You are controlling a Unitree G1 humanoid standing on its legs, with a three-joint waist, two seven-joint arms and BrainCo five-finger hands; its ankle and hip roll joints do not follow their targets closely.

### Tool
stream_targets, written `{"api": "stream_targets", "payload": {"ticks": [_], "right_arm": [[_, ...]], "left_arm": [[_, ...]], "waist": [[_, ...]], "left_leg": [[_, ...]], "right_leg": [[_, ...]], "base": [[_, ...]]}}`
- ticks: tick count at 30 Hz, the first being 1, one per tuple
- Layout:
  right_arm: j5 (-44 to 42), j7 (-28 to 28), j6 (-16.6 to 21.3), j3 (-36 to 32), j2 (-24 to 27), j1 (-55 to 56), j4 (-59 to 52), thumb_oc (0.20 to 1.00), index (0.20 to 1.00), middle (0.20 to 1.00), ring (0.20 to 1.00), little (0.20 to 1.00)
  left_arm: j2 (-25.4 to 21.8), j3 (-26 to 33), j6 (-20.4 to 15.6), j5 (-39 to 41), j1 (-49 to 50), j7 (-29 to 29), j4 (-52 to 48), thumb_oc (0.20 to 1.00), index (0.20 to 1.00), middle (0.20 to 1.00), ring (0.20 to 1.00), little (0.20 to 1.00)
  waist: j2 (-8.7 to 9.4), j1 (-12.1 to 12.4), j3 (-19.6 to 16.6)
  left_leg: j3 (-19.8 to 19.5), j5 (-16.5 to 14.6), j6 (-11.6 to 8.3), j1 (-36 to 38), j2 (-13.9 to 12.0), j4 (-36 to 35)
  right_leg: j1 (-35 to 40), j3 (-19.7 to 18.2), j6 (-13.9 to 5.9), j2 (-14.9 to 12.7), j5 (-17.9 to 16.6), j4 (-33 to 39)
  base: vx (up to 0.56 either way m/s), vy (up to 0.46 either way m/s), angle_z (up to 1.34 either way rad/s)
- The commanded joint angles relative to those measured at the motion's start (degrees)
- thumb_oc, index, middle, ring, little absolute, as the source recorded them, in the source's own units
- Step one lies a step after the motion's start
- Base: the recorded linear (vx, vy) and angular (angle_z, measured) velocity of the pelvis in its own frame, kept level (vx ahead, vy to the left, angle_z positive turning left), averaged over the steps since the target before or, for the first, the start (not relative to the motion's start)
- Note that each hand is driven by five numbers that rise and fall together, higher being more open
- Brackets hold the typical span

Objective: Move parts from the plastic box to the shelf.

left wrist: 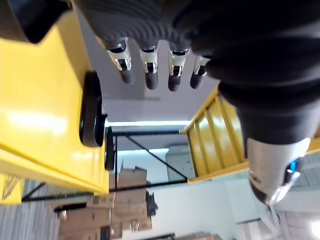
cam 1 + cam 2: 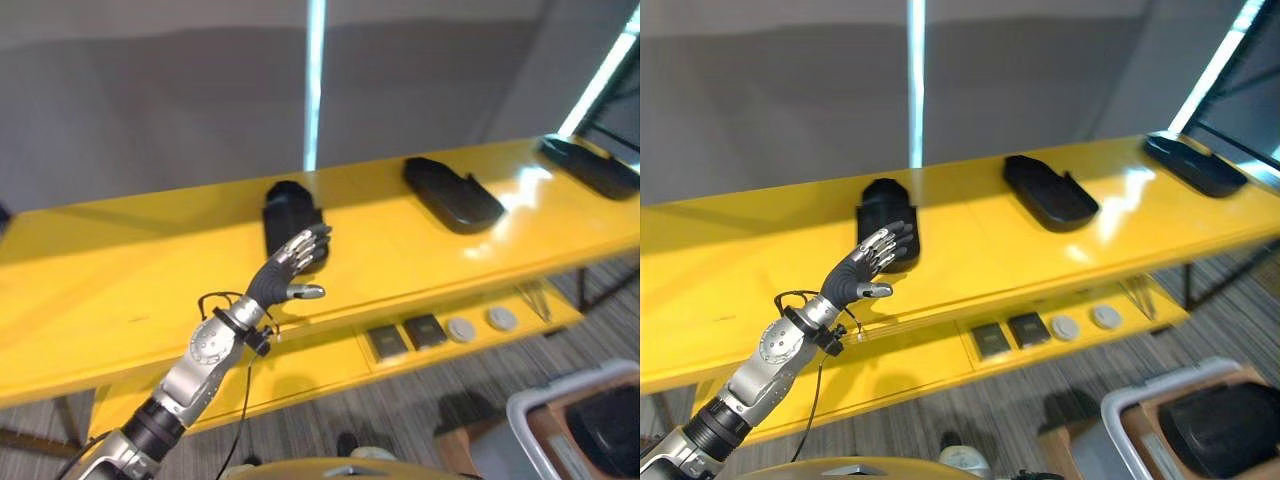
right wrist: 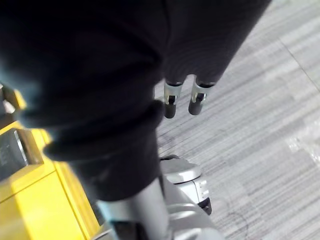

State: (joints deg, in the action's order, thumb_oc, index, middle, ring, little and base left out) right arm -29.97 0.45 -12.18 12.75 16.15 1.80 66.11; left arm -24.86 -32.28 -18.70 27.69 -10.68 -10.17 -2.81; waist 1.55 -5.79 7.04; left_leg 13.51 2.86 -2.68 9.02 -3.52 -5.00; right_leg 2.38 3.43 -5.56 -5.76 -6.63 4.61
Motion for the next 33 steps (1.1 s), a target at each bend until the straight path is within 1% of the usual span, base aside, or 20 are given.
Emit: {"api": "stream_targets", "payload": {"ticks": [1, 3, 4, 5, 6, 7, 10, 13, 14, 15, 16, 17, 18, 22, 25, 26, 28, 30, 31, 33], "right_arm": [[8.4, 2.3, 1.8, -1.4, -0.9, -1.4, 1.8, 1.0, 1.0, 1.0, 1.0, 1.0], [10.0, 2.5, 1.7, -1.4, -1.1, -1.0, 2.2, 1.0, 1.0, 1.0, 1.0, 1.0], [12.8, 3.0, 1.9, -1.1, -1.2, -0.6, 2.6, 1.0, 1.0, 1.0, 1.0, 1.0], [16.0, 3.8, 2.3, -0.8, -1.3, 0.0, 4.0, 1.0, 1.0, 1.0, 1.0, 1.0], [17.5, 4.3, 3.2, -0.9, -1.2, 0.0, 5.5, 1.0, 1.0, 1.0, 1.0, 1.0], [17.3, 4.3, 3.2, -1.0, -1.1, 0.0, 5.7, 1.0, 1.0, 1.0, 1.0, 1.0], [15.9, 5.2, 4.6, -3.0, -1.0, 0.9, 7.1, 1.0, 1.0, 1.0, 1.0, 1.0], [15.9, 4.6, 3.8, -3.2, -0.4, 0.6, 6.0, 1.0, 1.0, 1.0, 1.0, 1.0], [15.4, 4.0, 3.4, -2.4, 1.0, -1.0, 5.3, 1.0, 1.0, 1.0, 1.0, 1.0], [14.6, 4.2, 3.9, -2.2, 1.4, -2.0, 5.3, 1.0, 1.0, 1.0, 1.0, 1.0], [13.4, 5.1, 4.0, -1.9, 2.0, -3.6, 5.2, 1.0, 1.0, 1.0, 1.0, 1.0], [13.3, 5.8, 2.9, -1.5, 2.4, -5.2, 4.1, 1.0, 1.0, 1.0, 1.0, 1.0], [13.5, 4.5, 2.4, -1.4, 2.3, -6.1, 3.3, 1.0, 1.0, 1.0, 1.0, 1.0], [11.0, 3.7, 2.6, -1.0, 2.0, -6.1, 2.7, 1.0, 1.0, 1.0, 1.0, 1.0], [19.0, 2.8, 3.5, -0.2, 0.7, -4.5, 1.0, 1.0, 1.0, 1.0, 1.0, 1.0], [20.9, 2.1, 4.3, 0.3, 0.3, -3.5, 1.4, 1.0, 1.0, 1.0, 1.0, 1.0], [18.2, 1.4, 4.3, -0.4, -0.1, -2.6, 1.9, 1.0, 1.0, 1.0, 1.0, 1.0], [18.0, 1.2, 4.3, -0.9, -0.2, -2.5, 2.0, 1.0, 1.0, 1.0, 1.0, 1.0], [17.9, 0.6, 4.9, -1.6, -0.5, -2.0, 2.5, 1.0, 1.0, 1.0, 1.0, 1.0], [17.1, -0.5, 5.5, -1.2, -0.8, -1.6, 2.6, 1.0, 1.0, 1.0, 1.0, 1.0]], "left_arm": [[-0.6, 2.0, -2.7, -4.7, -5.3, 7.1, -0.6, 1.0, 1.0, 1.0, 1.0, 1.0], [-0.8, 2.4, -2.5, -4.7, -5.7, 7.8, -0.3, 1.0, 1.0, 1.0, 1.0, 1.0], [-0.9, 3.3, -2.1, -4.8, -6.1, 9.3, 0.0, 1.0, 1.0, 1.0, 1.0, 1.0], [-0.7, 4.6, -1.3, -4.6, -6.9, 10.6, 0.5, 1.0, 1.0, 1.0, 1.0, 1.0], [-0.2, 5.4, -1.0, -5.9, -7.0, 13.1, 0.6, 1.0, 1.0, 1.0, 1.0, 1.0], [-0.1, 5.4, -0.9, -6.0, -7.0, 13.2, 0.5, 1.0, 1.0, 1.0, 1.0, 1.0], [1.2, 5.9, 0.2, -4.3, -5.8, 15.1, 0.3, 1.0, 1.0, 1.0, 1.0, 1.0], [2.0, 6.9, -0.9, -6.2, -3.2, 18.2, 0.4, 1.0, 1.0, 1.0, 1.0, 1.0], [2.2, 8.5, -1.4, -7.4, -1.6, 20.3, 0.8, 1.0, 1.0, 1.0, 1.0, 1.0], [2.2, 9.4, -1.8, -7.9, -1.0, 20.7, 1.1, 1.0, 1.0, 1.0, 1.0, 1.0], [2.3, 10.4, -2.2, -8.2, 0.2, 20.7, 1.3, 1.0, 1.0, 1.0, 1.0, 1.0], [2.0, 11.6, -2.1, -9.0, 1.8, 20.2, 0.9, 1.0, 1.0, 1.0, 1.0, 1.0], [1.8, 11.7, -0.7, -9.5, 2.5, 18.7, 0.8, 1.0, 1.0, 1.0, 1.0, 1.0], [1.3, 9.9, 1.5, -9.6, 2.1, 17.4, 2.4, 1.0, 1.0, 1.0, 1.0, 1.0], [0.8, 8.1, 1.9, -10.8, 2.1, 15.8, 7.1, 1.0, 1.0, 1.0, 1.0, 1.0], [0.2, 7.2, 3.6, -10.3, 2.5, 14.3, 9.4, 1.0, 1.0, 1.0, 1.0, 1.0], [0.2, 5.1, 5.3, -9.4, 3.2, 12.6, 13.9, 1.0, 1.0, 1.0, 1.0, 1.0], [0.5, 4.7, 5.8, -8.9, 3.7, 12.5, 15.4, 1.0, 1.0, 1.0, 1.0, 1.0], [1.3, 2.8, 5.3, -11.4, 4.4, 12.7, 21.0, 1.0, 1.0, 1.0, 1.0, 1.0], [2.3, 1.2, 4.5, -13.5, 4.8, 13.5, 25.7, 1.0, 1.0, 1.0, 1.0, 1.0]], "waist": [[0.28, -1.2, 5.2], [0.01, -1.0, 5.5], [0.22, -0.9, 5.7], [0.53, 0.0, 6.1], [0.85, 0.7, 6.0], [0.86, 0.8, 6.0], [1.22, -0.4, 5.8], [0.21, 0.9, 5.9], [-0.34, 4.4, 6.6], [0.4, 5.7, 6.9], [0.61, 7.6, 7.2], [0.43, 8.9, 7.3], [0.2, 8.5, 6.7], [-0.24, 7.3, 6.8], [-0.31, 5.8, 7.4], [-0.55, 5.3, 7.8], [-1.44, 5.0, 7.5], [-1.73, 5.0, 7.3], [-2.16, 5.1, 6.7], [-1.69, 5.5, 6.1]], "left_leg": [[9.8, -8.8, 3.34, 4.7, -0.3, 2.1], [11.9, -10.1, 3.06, 5.7, -0.8, 2.2], [15.4, -10.2, 3.0, 6.0, -1.5, 2.7], [20.6, -10.8, 3.01, 6.1, -2.7, 4.2], [23.6, -11.4, 3.08, 5.9, -3.5, 5.3], [23.9, -11.5, 3.05, 5.9, -3.6, 5.4], [23.3, -14.0, 2.09, 6.3, -6.5, 10.5], [19.0, -7.5, -2.6, 3.9, -11.5, 18.0], [5.5, -7.5, -2.3, -3.5, -8.2, 24.7], [1.6, -8.9, -0.63, -5.6, -4.1, 24.4], [-5.6, -12.6, 1.5, -6.9, 2.5, 22.2], [-10.9, -15.4, 3.78, -5.9, 7.5, 18.0], [-10.4, -14.6, 4.99, -4.3, 8.7, 13.7], [-11.5, -13.7, 6.22, -2.6, 10.1, 9.8], [-11.1, -12.3, 6.84, -1.1, 10.2, 6.7], [-10.4, -11.7, 7.48, -1.0, 9.5, 6.0], [-10.5, -10.2, 8.18, -1.5, 8.2, 4.6], [-10.8, -9.8, 8.3, -1.9, 7.6, 4.2], [-11.9, -8.8, 8.42, -2.5, 6.4, 3.4], [-11.9, -8.2, 7.92, -3.0, 5.9, 2.4]], "right_leg": [[0.5, 10.5, -5.85, -6.9, 0.4, -4.8], [0.2, 12.9, -7.05, -8.1, -0.1, -5.2], [-0.2, 17.4, -7.24, -9.5, -1.0, -5.7], [-0.6, 24.1, -7.0, -11.6, -2.6, -5.8], [-0.9, 28.7, -6.48, -12.2, -3.6, -4.3], [-0.9, 29.0, -6.39, -12.2, -3.8, -4.1], [-3.0, 26.4, -4.41, -10.1, -2.5, -3.3], [-2.4, 24.5, -1.4, -6.7, 0.2, -3.0], [-0.9, 19.3, -0.06, -3.6, 1.0, -0.5], [-1.6, 17.5, 0.31, -3.8, 0.4, -0.4], [-2.5, 13.6, -0.39, -3.1, 0.0, 0.0], [-4.0, 10.3, -1.24, -1.9, -0.6, -0.3], [-5.5, 10.0, -1.36, -1.0, -1.1, -0.5], [-8.0, 9.2, -1.88, 0.1, -1.7, -2.1], [-11.3, 9.4, -2.7, 0.4, -1.8, -6.8], [-12.6, 9.1, -2.91, -0.3, -0.8, -11.2], [-12.3, 6.1, -2.26, -0.9, 1.6, -16.3], [-11.8, 5.1, -1.98, -1.1, 2.3, -17.0], [-9.2, 2.9, -1.31, -1.6, 5.3, -16.1], [-5.0, 2.2, -1.16, -1.3, 6.6, -11.5]], "base": [[-0.19, -0.08, -1.0], [-0.09, -0.064, -2.13], [-0.2, -0.208, -2.92], [-0.25, -0.289, -2.42], [-0.18, -0.257, -1.54], [-0.06, -0.249, -2.46], [0.07, -0.27, -2.16], [0.09, -0.157, -0.76], [-0.04, -0.077, -1.21], [-0.08, 0.03, -2.35], [-0.14, 0.157, -2.29], [-0.13, 0.227, -3.17], [-0.13, 0.175, -2.47], [-0.07, 0.114, -0.62], [-0.1, 0.121, 0.2], [-0.13, 0.045, -0.04], [-0.09, -0.003, 0.21], [-0.02, -0.077, 0.55], [-0.01, -0.15, 0.29], [0.02, -0.173, 0.27]]}}
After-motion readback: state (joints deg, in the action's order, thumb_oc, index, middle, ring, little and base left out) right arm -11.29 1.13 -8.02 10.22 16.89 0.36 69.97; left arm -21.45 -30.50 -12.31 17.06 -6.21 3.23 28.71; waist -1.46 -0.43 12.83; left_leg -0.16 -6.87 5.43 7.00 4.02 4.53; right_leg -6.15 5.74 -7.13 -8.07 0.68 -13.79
